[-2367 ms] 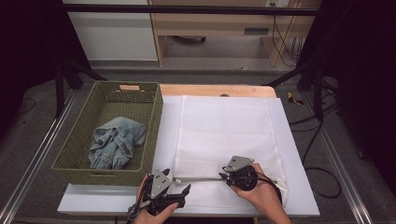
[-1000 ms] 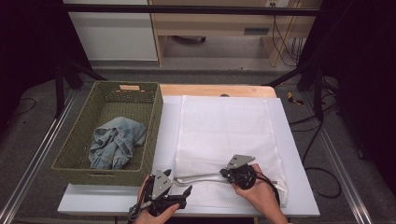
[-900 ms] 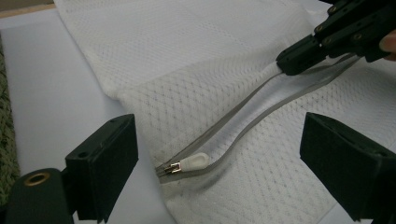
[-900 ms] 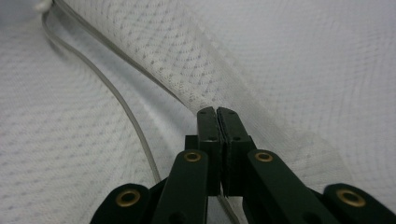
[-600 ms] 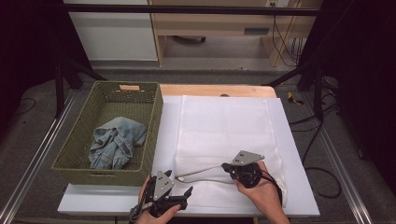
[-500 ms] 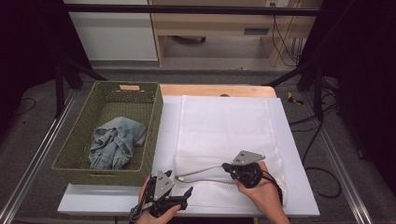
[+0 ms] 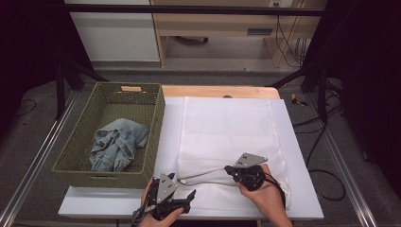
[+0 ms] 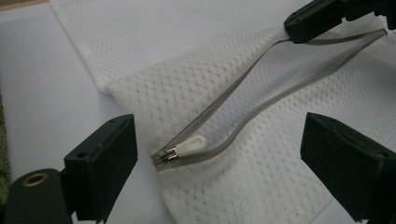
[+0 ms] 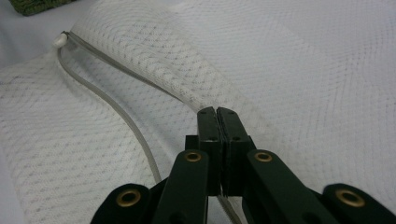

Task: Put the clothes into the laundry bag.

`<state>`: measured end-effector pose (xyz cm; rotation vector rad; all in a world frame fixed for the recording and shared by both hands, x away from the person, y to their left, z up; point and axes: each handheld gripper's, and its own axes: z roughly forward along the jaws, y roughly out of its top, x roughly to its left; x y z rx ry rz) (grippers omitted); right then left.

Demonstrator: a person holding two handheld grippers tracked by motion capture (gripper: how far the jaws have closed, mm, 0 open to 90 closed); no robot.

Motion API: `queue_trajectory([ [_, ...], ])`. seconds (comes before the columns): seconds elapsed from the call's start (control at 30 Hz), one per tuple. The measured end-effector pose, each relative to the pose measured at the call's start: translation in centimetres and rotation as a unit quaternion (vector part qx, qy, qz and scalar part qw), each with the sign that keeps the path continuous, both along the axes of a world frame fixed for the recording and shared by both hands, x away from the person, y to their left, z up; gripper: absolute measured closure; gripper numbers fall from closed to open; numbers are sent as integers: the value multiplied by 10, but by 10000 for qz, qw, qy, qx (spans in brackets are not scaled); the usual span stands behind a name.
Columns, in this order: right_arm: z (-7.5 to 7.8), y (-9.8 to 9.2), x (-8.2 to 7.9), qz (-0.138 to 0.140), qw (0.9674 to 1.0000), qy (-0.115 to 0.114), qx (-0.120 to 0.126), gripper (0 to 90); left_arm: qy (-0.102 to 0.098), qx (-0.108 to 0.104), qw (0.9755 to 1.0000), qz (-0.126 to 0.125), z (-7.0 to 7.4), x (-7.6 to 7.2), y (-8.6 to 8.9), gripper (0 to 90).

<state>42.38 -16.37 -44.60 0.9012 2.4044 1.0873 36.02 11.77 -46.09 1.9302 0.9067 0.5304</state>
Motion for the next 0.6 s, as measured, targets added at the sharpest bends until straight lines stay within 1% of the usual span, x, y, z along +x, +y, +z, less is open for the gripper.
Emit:
queue_trajectory([
  [0.13, 0, -1, 0, -7, 10000, -28, 27, 894, 4, -27, 10000, -16, 0, 0, 0, 104],
  [0.23, 3, -1, 0, -60, 9999, -77, 135, 894, -1, -50, 10000, -28, 2, 0, -1, 103],
  [0.33, 10, -2, -1, -129, 9994, -135, 287, 895, 11, -91, 10000, -11, 6, 1, 1, 102],
  [0.4, 16, -3, -2, -136, 9991, -164, 380, 895, 25, -90, 10000, -5, 10, 3, 1, 102],
  [0.47, 22, -3, -3, -137, 9987, -156, 464, 895, 44, -140, 9999, 49, 18, 6, 3, 102],
  [0.53, 27, -3, -3, -119, 9986, -171, 496, 895, 60, -192, 9998, 92, 28, 9, 4, 102],
  [0.6, 33, -1, -2, -108, 9986, -167, 494, 895, 40, -103, 9999, 73, 40, 12, 6, 101],
])
